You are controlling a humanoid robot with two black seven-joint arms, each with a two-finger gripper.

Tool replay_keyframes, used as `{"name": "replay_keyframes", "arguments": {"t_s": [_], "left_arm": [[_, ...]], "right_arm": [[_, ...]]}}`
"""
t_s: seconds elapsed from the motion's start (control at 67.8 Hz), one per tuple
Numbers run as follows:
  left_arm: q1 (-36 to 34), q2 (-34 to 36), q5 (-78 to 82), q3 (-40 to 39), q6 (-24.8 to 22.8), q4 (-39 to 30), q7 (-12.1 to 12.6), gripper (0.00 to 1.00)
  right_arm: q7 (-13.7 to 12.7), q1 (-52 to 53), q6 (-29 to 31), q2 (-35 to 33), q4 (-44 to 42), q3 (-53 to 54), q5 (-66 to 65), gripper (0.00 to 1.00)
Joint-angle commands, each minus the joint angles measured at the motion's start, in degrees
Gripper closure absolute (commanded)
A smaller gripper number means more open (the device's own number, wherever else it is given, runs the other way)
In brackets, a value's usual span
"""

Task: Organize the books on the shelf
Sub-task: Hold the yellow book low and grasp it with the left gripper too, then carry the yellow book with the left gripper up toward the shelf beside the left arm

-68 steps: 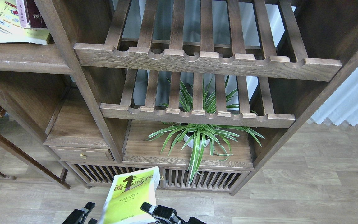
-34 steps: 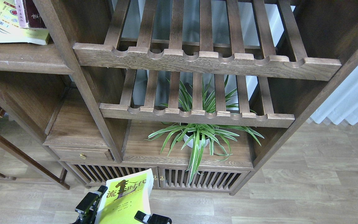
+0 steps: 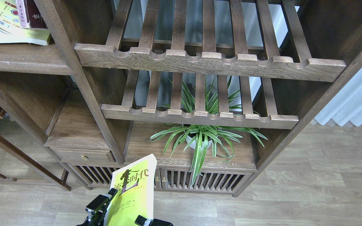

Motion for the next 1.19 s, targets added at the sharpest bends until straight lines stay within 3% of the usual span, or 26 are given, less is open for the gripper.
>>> {"name": "replay_keyframes", "arguments": {"t_s": [0.0,0.546,0.605,0.634,0.649,0.664,0.679,0.693,0.797,0.885,0.988,1.18], "left_arm": [[-0.1,1.0,-0.8,0.1,0.0,-0.1,-0.2,0.90],[2.0,6.9,-1.2,-0.5,0.0,-1.2,0.1,0.91],[2.6,6.9,-1.1,-0.9,0.0,-1.9,0.1,0.91],[2.6,6.9,-1.1,-1.3,0.0,-1.7,-0.1,0.91],[2.6,7.0,-1.1,-1.5,0.0,-1.7,-0.1,0.91],[2.6,6.9,-1.1,-1.9,0.0,-1.7,-0.2,0.91],[2.6,7.0,-1.2,-2.0,0.0,-1.7,-0.2,0.91],[2.6,7.0,-1.2,-2.3,0.0,-2.1,-0.5,0.91],[2.6,6.8,-1.4,-3.0,0.0,-3.3,-1.9,0.90],[2.4,7.0,-1.3,-4.1,0.0,-4.2,-3.7,0.91],[2.4,7.5,-1.0,-7.2,0.0,-5.2,-3.3,0.91],[6.9,13.2,-0.2,-14.5,0.0,-13.8,-3.1,0.92]], "right_arm": [[0.1,1.0,0.0,0.0,-2.7,1.3,0.2,0.88],[0.6,4.3,0.0,0.0,-8.3,3.1,0.5,0.87],[0.7,4.3,0.0,0.0,-8.6,3.1,0.5,0.81],[0.7,4.3,0.0,0.0,-8.6,3.0,0.4,0.68],[0.7,4.3,0.0,0.0,-8.6,2.9,0.3,0.61],[0.7,4.3,0.0,0.0,-8.5,2.8,0.2,0.43],[0.7,4.3,0.0,0.0,-8.5,2.7,0.1,0.35],[0.6,4.4,0.0,0.0,-8.5,2.5,-0.1,0.18],[0.8,4.1,0.0,0.0,-8.3,3.0,-0.2,0.01],[1.1,4.2,0.0,0.0,-8.6,3.3,0.2,0.00],[1.4,4.3,0.0,0.0,-8.9,5.1,0.2,0.00],[1.4,4.3,0.0,0.0,-12.3,7.2,0.2,0.00]]}}
